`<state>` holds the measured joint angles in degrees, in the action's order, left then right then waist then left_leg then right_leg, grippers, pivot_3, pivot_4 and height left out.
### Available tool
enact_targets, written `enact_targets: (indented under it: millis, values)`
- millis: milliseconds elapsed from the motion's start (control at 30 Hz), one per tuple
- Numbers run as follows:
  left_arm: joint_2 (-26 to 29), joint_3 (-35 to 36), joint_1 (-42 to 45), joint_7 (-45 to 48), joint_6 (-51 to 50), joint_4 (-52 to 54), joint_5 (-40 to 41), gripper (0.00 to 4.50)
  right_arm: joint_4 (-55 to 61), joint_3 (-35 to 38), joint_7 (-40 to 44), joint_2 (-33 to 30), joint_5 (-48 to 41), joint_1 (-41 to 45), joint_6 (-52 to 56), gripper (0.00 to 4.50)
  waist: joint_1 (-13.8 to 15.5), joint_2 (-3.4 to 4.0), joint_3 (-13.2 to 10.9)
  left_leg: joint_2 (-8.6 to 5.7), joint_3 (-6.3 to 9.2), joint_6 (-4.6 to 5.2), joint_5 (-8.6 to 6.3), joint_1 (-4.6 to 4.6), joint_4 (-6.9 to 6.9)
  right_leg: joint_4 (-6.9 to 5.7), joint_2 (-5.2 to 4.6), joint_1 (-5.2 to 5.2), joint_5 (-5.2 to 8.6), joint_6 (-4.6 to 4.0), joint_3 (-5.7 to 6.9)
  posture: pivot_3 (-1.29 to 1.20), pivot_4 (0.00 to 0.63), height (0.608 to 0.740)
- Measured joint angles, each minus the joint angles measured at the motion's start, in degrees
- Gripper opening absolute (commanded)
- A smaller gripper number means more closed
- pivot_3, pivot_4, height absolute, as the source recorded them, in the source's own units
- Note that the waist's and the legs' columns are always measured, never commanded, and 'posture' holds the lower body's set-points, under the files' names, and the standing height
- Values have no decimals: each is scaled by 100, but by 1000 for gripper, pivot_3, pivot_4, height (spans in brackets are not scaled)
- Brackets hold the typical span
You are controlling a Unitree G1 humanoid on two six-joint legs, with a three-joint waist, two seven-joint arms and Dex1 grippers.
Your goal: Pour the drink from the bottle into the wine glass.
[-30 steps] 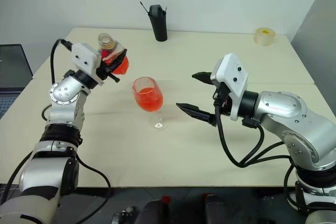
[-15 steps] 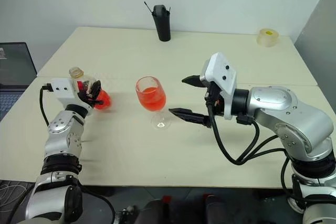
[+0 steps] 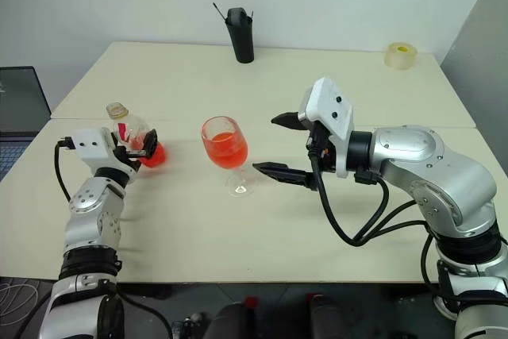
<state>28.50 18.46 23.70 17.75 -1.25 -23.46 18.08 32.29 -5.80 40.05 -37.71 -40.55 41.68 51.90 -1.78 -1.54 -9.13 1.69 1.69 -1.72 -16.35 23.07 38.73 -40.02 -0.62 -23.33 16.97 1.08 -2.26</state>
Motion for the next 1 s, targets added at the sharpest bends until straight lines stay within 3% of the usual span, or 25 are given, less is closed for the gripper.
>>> enact_targets:
  millis: [400, 567, 833, 1000]
  values:
    - [1147, 498, -326, 989, -1202, 1468, 768, 4463, -446, -4, 495, -10, 158, 60, -218, 4500, 2, 2, -1, 0, 0, 1, -1, -2, -3, 3, 1, 1, 0, 0, 1, 0, 150, 740]
    - [1777, 592, -332, 2004, -1755, 2132, 1377, 4463, -652, -27, 729, -87, 230, 209, -265, 4500, -1, 4, -3, 0, -1, 1, -1, -1, -5, 6, 2, 1, 1, 0, 1, 0, 150, 740]
    - [3848, 677, -745, 4587, -3462, 2920, 2656, 4463, -1086, 484, 1785, -1296, 171, -100, -526, 4500, -6, 23, -15, -2, -12, 4, -2, -9, -13, 11, 30, 4, 4, 2, -4, 0, 150, 740]
    - [4167, 649, -232, 5380, -3586, 2474, 2723, 4463, -1820, 756, 2369, -1860, 341, -303, -877, 4500, -4, 39, -25, -4, -26, 6, -4, -12, -13, 10, 37, 6, 6, 3, -11, 0, 150, 740]
